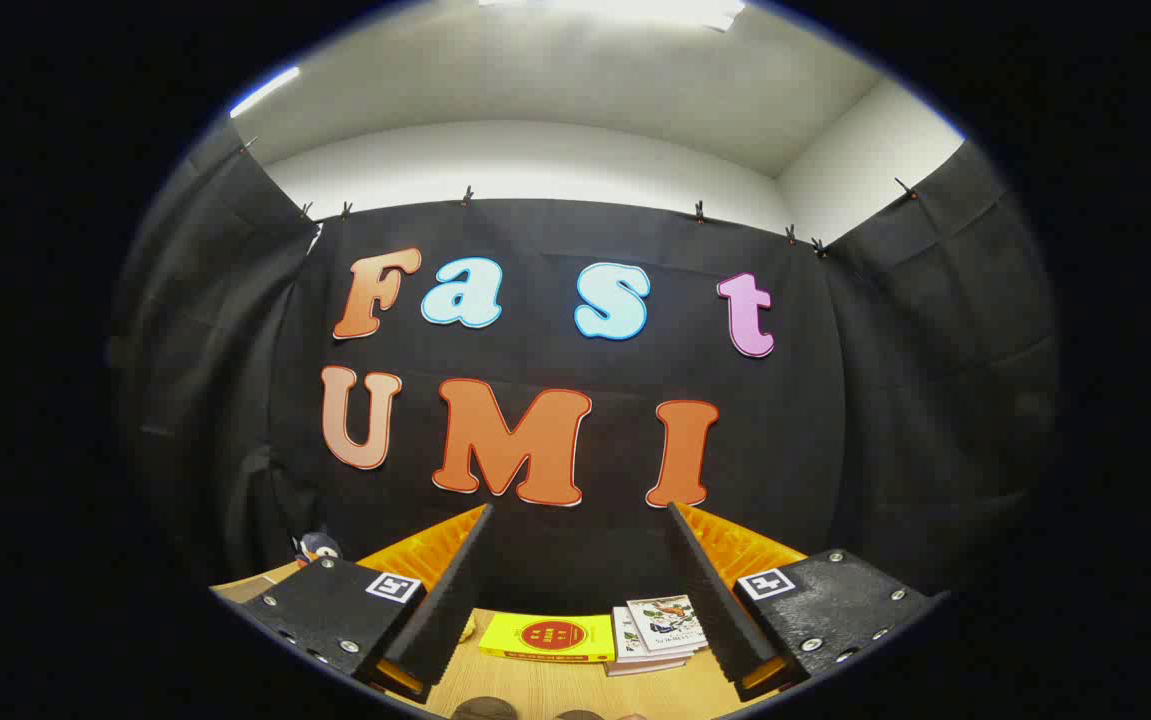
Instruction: Open the storage box then place both shoes into the box .Put the left shoe in first, then the right shoe, with the right side of both shoes facing outward in a uniform manner.
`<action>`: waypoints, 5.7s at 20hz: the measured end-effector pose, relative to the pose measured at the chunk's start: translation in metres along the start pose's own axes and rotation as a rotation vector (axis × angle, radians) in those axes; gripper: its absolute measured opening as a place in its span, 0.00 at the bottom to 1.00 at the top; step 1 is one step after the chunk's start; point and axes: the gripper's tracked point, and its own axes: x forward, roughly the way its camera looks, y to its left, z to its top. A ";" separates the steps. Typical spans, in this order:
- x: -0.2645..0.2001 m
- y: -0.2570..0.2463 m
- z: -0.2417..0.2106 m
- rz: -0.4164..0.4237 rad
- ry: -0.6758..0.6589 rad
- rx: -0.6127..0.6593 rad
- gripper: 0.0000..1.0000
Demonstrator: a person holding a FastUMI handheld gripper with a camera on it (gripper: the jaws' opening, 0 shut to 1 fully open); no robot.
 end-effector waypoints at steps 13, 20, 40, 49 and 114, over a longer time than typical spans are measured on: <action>0.000 0.008 0.000 0.026 0.005 -0.005 0.99; -0.002 0.030 -0.043 0.112 0.134 0.068 0.99; -0.085 0.217 -0.273 0.595 0.862 0.373 0.96; -0.131 0.298 -0.323 0.752 1.088 0.574 0.96; -0.141 0.540 -0.168 1.091 0.975 0.836 0.83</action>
